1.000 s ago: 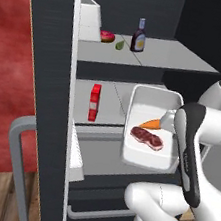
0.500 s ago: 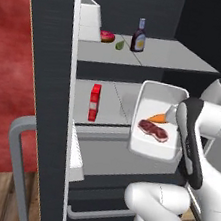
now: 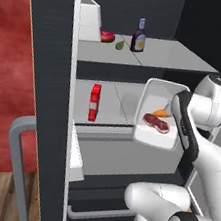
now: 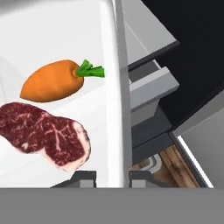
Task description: Place the tupperware on the second highest shelf of the fridge. Make space for the tupperware among the existing items by rearranging them on the shelves if needed. Close the fridge door when finished.
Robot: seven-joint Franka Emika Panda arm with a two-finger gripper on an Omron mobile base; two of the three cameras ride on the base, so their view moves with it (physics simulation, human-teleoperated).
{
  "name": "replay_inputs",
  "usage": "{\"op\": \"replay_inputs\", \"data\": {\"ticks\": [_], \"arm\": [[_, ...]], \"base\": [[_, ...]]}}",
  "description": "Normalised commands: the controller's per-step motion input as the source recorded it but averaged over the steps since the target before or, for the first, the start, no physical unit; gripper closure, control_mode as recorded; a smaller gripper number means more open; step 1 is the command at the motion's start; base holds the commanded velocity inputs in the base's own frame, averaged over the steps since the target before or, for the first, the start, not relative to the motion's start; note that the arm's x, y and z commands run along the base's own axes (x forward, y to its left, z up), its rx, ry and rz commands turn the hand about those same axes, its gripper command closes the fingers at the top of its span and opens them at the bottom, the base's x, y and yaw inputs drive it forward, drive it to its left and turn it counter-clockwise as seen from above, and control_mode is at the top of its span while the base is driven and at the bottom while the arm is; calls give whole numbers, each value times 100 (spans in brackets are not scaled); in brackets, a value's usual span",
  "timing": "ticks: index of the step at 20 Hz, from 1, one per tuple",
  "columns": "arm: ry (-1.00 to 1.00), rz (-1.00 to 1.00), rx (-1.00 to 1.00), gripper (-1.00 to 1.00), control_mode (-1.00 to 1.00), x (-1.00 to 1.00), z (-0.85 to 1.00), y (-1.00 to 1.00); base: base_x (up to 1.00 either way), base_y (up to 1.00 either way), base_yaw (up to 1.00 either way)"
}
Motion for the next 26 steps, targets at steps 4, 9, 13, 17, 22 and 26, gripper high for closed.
{"op": "replay_inputs", "data": {"ticks": [4,9,13,17,22,26], "arm": [[1,0,0,100,-100,17,-6,-44],[0,0,0,100,-100,28,-9,-15],[0,0,-4,100,-100,57,-25,0],[0,0,0,100,-100,58,-20,-3],[3,0,0,100,-100,42,-14,-8],[5,0,0,100,-100,13,-8,-10]], "base": [[0,0,0],[0,0,0],[0,0,0],[0,0,0],[0,0,0],[0,0,0]]}}
